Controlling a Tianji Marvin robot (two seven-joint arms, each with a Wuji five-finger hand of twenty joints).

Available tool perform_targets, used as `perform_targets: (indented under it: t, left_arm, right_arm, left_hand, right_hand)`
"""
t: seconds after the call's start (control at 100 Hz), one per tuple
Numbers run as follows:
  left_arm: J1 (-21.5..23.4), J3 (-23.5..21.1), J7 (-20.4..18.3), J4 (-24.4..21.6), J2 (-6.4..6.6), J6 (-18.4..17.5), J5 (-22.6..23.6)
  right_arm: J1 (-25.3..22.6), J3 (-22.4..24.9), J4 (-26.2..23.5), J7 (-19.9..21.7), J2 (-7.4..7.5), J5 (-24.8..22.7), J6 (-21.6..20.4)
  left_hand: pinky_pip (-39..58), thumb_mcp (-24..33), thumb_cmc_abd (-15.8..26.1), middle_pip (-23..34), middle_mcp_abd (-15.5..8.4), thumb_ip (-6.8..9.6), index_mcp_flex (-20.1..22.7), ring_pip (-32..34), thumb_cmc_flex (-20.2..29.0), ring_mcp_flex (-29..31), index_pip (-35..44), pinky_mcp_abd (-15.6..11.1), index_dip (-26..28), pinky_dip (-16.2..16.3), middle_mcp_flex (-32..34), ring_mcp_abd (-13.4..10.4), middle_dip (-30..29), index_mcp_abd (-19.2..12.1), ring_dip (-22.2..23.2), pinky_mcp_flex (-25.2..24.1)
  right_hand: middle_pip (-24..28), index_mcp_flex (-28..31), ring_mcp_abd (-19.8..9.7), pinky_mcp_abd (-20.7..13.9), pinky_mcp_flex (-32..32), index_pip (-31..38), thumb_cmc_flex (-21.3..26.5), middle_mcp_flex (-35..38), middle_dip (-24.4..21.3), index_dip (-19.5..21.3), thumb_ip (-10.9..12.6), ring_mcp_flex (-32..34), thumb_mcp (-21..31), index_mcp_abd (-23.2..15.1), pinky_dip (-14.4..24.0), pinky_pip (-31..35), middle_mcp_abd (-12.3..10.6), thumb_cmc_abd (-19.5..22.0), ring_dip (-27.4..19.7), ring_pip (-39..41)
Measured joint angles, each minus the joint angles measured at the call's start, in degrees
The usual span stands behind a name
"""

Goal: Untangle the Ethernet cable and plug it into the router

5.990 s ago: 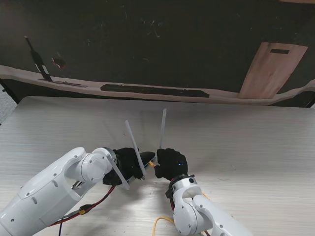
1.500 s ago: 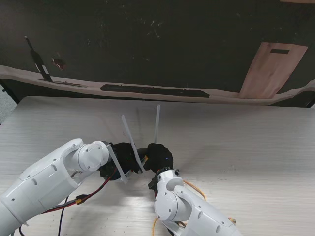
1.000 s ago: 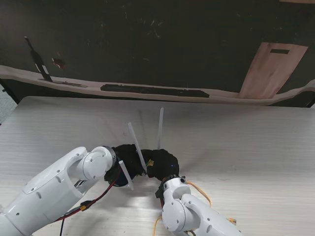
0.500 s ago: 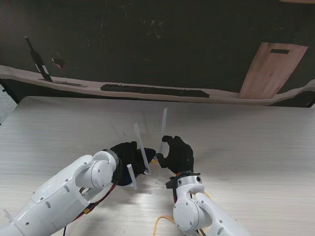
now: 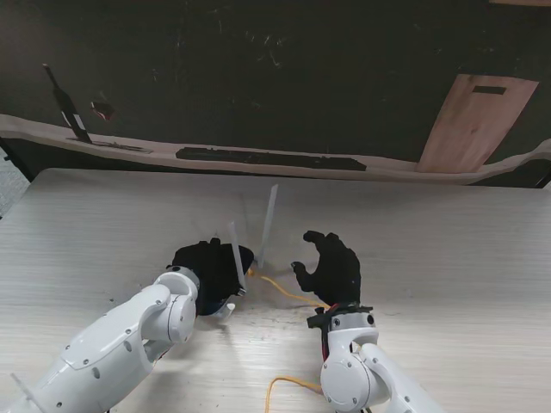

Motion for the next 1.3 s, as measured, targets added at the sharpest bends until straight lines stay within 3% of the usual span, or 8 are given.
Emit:
perform_targets:
  t: [0.25,0.29,0.33,0.39,0.43,0.81,1.01,1.3]
  left_arm:
    - [1.17,0.42,4.86,1.39,-0.56,2.15,4.71]
    - [1.33,0.47,4.79,1.12,-0.59,3.2,5.86]
    - [1.46,0.65,4.79,0.88,-0.59,4.16,7.32]
    - [1.6,0.96,5.8,0.82,-0.62,5.13,8.43]
    - [1.71,0.94,6.78,0.82,-0.64,5.52,8.29]
    - [3.41,-1.4,3.76,-2.08,-0.63,5.64,7.2]
    - [6.61,-5.51,0.94,-6.72,-0.04,3.11,9.08]
    - [13.35,-13.95,5.34,-12.98,-0.25,-4.98,8.76]
  right_arm:
    - [-0.7,0.52,-0.24,-0.82,0.08,0.03,-0.66]
    - [-0.77,0.61,-0.27,-0.89,0.08,0.03,-0.79]
    - [-0.82,0.69,-0.29,-0.99,0.08,0.03,-0.89]
    - [-0.89,0.76,-0.33,-1.1,0.08,0.03,-1.01]
    - [-0.92,0.81,-0.34,-1.18,0.08,0.03,-1.07]
    - [-1.1,0.99,-0.59,-1.64,0.04,0.22,-1.24]
    - [-1.21,1.04,-0.79,-1.51,0.04,0.67,-1.75]
    - [-2.05,2.18,-2.04,-0.77,0.25,-0.07,-3.2]
  left_hand:
    - [-2.61,3.72,6.56,-1.13,-1.42,1.02,0.0,0.33,6.97,-14.13,-5.17,-1.52,-3.03,8.4,-7.25,-0.42,-0.89,-1.45,-1.83,-16.55]
    - [-2.67,9.85,6.79,-0.9,-3.14,1.02,0.0,0.07,7.73,-15.47,-5.3,-1.85,-3.07,8.96,-7.62,-0.68,-0.89,-2.37,-1.98,-18.12]
    - [-2.67,24.66,7.83,-0.35,-4.18,1.04,-0.02,0.07,8.91,-15.78,-5.3,-2.17,-3.07,9.1,-7.7,-1.46,-0.89,-3.59,-1.98,-18.97]
    - [-2.67,38.82,12.23,0.58,-6.51,6.36,0.01,0.3,15.39,-16.73,-5.29,-2.8,-3.07,9.12,-8.81,-2.36,-0.89,-5.16,-1.81,-20.3]
    - [-2.67,40.44,12.16,0.53,-6.89,7.06,0.04,1.09,15.34,-17.64,-5.54,-3.25,-3.22,9.13,-9.72,-3.98,-0.88,-4.48,-1.66,-21.36]
    - [-4.84,29.19,12.65,-4.7,-7.25,5.55,-1.48,-0.83,7.46,-24.86,-15.31,-4.22,-8.82,9.8,-16.03,-5.34,-4.43,-4.43,-0.25,-27.1]
    - [-19.45,20.95,15.12,-13.27,-7.25,5.55,-2.15,-10.08,6.79,-30.75,-19.31,-4.72,-11.1,1.19,-16.78,-6.17,-9.31,-5.0,-5.29,-31.48]
    - [-23.62,20.22,15.12,-13.9,-7.23,5.54,-2.17,-11.72,6.79,-30.77,-19.9,-4.81,-11.6,-1.12,-17.25,-6.2,-9.4,-5.01,-6.1,-31.56]
  right_hand:
    - [0.0,0.0,0.0,0.01,-0.48,0.0,-0.01,-0.62,-0.01,0.0,0.0,-0.65,0.0,-0.02,0.0,-0.08,0.0,0.69,0.0,-1.19]
    - [0.0,0.0,0.0,0.02,-0.59,0.0,-0.01,-0.64,-0.01,0.0,0.0,-0.65,0.0,-0.03,0.0,-0.09,0.0,0.69,0.0,-1.21]
    - [0.0,0.0,0.0,0.02,-0.69,-0.01,-0.01,-0.83,-0.01,0.0,0.0,-0.65,0.0,-0.04,0.0,-0.09,0.0,0.69,0.0,-1.21]
    - [0.0,0.0,0.0,0.02,-0.7,-0.01,-0.01,-0.85,-0.02,0.0,0.0,-0.64,0.0,-0.06,0.0,-0.1,0.0,0.69,0.0,-1.21]
    - [0.0,0.0,0.0,0.02,-0.69,-0.01,-0.02,-0.85,-0.02,0.0,0.0,-0.64,0.0,-0.07,0.0,-0.1,0.0,0.7,0.01,-1.21]
    - [0.0,0.0,0.0,0.02,-0.71,-0.01,-0.08,-0.86,-0.03,0.0,0.0,-0.65,-0.02,-0.07,0.0,-0.14,0.0,1.94,0.01,-1.21]
    - [0.0,0.0,0.0,0.04,-0.79,-0.01,-0.09,-1.42,-0.03,0.0,0.0,-0.87,-0.02,-0.08,0.0,-0.29,0.0,2.3,0.01,-1.21]
    - [-0.65,-1.06,-0.08,0.09,-3.56,-0.18,-0.78,-3.0,-0.03,0.0,0.0,-3.21,-0.53,-1.5,0.0,-0.79,-0.07,2.91,0.01,-1.47]
